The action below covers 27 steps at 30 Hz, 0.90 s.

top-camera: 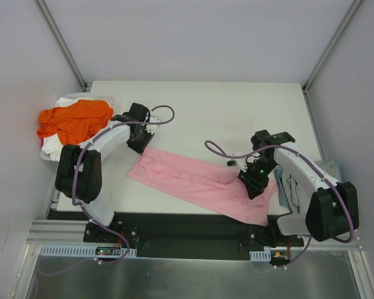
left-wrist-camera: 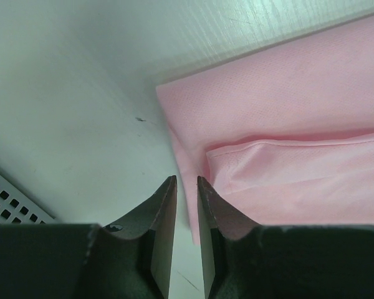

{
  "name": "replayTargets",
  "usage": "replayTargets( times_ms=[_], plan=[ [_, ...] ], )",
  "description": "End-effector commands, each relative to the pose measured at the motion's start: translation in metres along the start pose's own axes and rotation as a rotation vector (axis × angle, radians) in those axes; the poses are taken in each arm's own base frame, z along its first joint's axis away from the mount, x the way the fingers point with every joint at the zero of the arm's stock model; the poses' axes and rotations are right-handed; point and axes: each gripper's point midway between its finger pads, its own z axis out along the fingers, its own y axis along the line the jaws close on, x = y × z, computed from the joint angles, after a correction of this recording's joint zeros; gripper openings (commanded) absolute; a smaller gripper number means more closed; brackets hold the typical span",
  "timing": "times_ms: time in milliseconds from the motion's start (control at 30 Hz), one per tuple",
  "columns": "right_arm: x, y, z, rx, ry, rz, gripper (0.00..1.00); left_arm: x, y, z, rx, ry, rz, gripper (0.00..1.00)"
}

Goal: Fold and stack the t-shirts
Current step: Fold the tshirt

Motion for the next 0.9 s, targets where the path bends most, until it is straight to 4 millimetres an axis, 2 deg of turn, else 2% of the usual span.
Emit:
replayTargets(
  times_ms=[0,100,167,200,233,267,400,500,600,667,867],
  plan=[
    [0.000,0.008,0.006,-0.034,-0.007,-0.016,0.33,-0.008,0.002,-0.005,-0.011,-0.003,-0.001,0.19],
    [0.000,-0.005,0.005,0.028,0.003,-0.008,0.33,-0.011,0.002,-0.003,-0.008,-0.002,0.000,0.19],
    [0.000,-0.010,0.004,0.050,0.019,0.002,0.37,-0.013,0.002,-0.002,-0.008,-0.002,0.000,0.19],
    [-0.003,-0.017,0.004,0.077,0.011,0.002,0.41,-0.015,0.002,-0.002,-0.008,-0.005,0.002,0.19],
    [-0.006,-0.021,0.002,0.103,0.002,0.021,0.55,-0.017,0.003,-0.003,-0.011,-0.011,0.002,0.19],
    [-0.007,-0.028,-0.001,0.143,0.003,0.024,0.59,-0.018,0.003,-0.003,-0.005,-0.014,0.002,0.19],
    [-0.029,-0.074,-0.018,0.352,-0.057,0.056,0.61,-0.029,0.001,-0.008,0.008,-0.045,-0.003,0.18],
    [-0.042,-0.097,-0.033,0.450,-0.089,0.106,0.66,-0.046,-0.002,-0.014,0.039,-0.089,-0.002,0.19],
    [-0.048,-0.108,-0.042,0.506,-0.096,0.117,0.69,-0.059,-0.006,-0.019,0.070,-0.126,0.005,0.20],
    [-0.045,-0.114,-0.044,0.530,-0.077,0.126,0.69,-0.062,-0.006,-0.021,0.075,-0.136,0.011,0.21],
    [-0.040,-0.108,-0.034,0.486,-0.067,0.145,0.68,-0.057,-0.003,-0.015,0.062,-0.113,0.022,0.23]
  ],
)
